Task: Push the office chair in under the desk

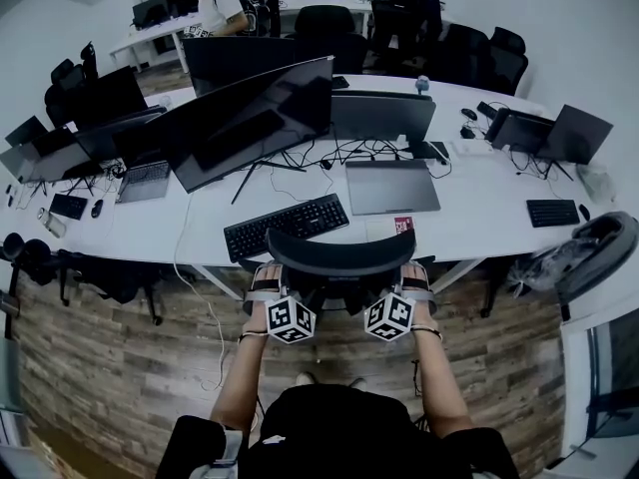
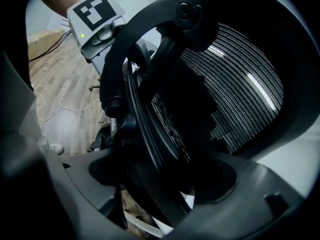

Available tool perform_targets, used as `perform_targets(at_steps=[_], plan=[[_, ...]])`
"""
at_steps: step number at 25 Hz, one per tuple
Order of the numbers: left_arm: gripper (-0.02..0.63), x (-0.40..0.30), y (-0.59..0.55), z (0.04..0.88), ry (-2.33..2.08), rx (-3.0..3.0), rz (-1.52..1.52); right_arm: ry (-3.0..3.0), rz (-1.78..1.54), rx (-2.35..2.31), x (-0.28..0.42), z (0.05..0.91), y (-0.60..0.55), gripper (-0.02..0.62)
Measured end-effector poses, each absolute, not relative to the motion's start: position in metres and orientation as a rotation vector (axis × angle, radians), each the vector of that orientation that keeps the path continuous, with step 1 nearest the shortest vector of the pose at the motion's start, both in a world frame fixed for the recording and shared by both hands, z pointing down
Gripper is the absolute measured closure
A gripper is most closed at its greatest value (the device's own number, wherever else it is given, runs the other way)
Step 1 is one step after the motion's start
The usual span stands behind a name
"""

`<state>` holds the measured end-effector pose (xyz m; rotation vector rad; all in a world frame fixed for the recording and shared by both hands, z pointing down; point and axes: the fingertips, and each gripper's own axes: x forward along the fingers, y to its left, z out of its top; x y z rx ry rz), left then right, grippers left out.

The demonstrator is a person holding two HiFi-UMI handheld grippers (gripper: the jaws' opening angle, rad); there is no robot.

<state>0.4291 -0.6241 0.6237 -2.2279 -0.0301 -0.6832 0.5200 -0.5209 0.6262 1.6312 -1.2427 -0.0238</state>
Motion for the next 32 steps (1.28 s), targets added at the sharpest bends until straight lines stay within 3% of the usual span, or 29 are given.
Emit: perform_targets(at_steps=[32], plan=[[0.232,0.396,-0.606,0.593,0.005,-2.438,-0.729,-1.343,0.047,1.747,0.504,0.594,-0.493,0.239]])
